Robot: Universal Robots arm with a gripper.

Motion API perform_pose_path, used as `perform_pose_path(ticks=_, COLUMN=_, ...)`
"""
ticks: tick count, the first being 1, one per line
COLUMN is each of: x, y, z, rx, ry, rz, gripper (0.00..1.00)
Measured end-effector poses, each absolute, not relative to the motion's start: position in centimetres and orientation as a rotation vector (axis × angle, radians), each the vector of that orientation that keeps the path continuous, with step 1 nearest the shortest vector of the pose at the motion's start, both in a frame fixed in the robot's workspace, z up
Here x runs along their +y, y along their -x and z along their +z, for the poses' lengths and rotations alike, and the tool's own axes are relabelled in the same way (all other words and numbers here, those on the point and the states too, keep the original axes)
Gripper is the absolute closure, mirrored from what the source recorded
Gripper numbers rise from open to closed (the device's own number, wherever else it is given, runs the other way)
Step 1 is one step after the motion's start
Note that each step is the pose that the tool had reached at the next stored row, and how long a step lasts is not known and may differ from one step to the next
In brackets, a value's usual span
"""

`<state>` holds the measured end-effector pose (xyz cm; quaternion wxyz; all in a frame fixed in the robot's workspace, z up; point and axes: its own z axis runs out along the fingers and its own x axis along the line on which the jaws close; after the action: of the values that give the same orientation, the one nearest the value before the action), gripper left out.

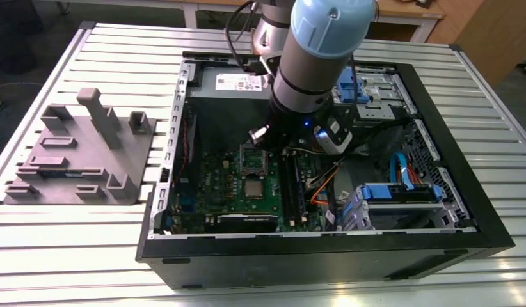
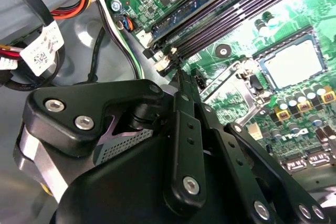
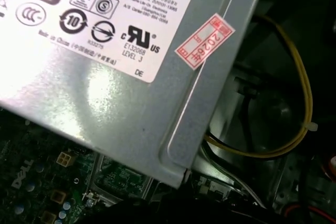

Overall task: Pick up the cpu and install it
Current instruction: 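Close the cpu cover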

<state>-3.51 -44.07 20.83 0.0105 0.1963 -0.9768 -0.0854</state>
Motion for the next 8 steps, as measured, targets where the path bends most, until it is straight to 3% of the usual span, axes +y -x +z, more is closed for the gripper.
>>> perform_pose_path(ticks=8, x=-44.06, y=3.61, z=21.56, rx=-3.042, ry=-0.627, rz=-0.22, gripper=0.9)
